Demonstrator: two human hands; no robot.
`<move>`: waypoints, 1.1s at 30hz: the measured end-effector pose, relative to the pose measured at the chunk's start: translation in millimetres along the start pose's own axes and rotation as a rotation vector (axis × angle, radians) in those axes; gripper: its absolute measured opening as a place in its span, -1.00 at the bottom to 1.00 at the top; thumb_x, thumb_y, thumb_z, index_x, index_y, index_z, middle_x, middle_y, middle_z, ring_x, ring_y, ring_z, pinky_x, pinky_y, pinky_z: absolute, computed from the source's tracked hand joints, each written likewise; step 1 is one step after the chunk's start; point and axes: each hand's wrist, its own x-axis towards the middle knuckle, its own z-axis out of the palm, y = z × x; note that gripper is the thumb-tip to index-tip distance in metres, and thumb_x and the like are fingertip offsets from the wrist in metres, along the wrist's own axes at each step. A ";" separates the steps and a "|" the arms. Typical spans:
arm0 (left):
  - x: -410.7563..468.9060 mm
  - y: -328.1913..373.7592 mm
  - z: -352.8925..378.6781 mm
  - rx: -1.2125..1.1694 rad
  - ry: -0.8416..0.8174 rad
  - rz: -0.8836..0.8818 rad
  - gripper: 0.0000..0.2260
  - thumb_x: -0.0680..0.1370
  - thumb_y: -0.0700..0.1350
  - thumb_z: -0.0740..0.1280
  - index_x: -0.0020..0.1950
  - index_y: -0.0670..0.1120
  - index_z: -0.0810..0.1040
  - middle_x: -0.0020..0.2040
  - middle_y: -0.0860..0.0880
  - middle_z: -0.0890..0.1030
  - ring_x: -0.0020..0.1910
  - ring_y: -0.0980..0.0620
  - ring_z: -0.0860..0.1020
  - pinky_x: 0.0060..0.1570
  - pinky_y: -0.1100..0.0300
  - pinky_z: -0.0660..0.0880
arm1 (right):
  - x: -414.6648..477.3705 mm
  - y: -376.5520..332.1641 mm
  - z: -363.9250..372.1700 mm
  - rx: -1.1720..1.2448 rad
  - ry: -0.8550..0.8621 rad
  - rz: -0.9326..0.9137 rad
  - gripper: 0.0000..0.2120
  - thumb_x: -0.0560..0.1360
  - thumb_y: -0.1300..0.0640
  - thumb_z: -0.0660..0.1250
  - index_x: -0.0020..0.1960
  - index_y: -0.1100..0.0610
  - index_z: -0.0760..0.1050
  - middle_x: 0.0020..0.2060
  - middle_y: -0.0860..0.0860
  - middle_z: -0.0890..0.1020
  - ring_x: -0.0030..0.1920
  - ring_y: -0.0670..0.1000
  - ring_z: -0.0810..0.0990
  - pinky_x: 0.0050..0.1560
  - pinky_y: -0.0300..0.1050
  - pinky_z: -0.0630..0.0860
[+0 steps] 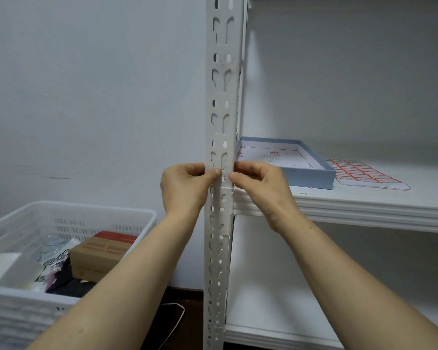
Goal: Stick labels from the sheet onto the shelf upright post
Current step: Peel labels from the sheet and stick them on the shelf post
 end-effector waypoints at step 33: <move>2.1 3.4 -2.9 0.334 0.008 0.144 -0.75 0.42 0.09 0.41 -0.22 -0.09 0.67 -0.27 -0.09 0.67 -0.19 -0.12 0.62 -0.14 -0.07 0.58 | -3.7 -4.0 -0.8 0.027 -0.020 -0.019 -0.78 0.44 0.23 0.40 0.08 0.10 0.60 -0.16 -0.16 0.65 -0.10 -0.21 0.62 -0.05 -0.42 0.52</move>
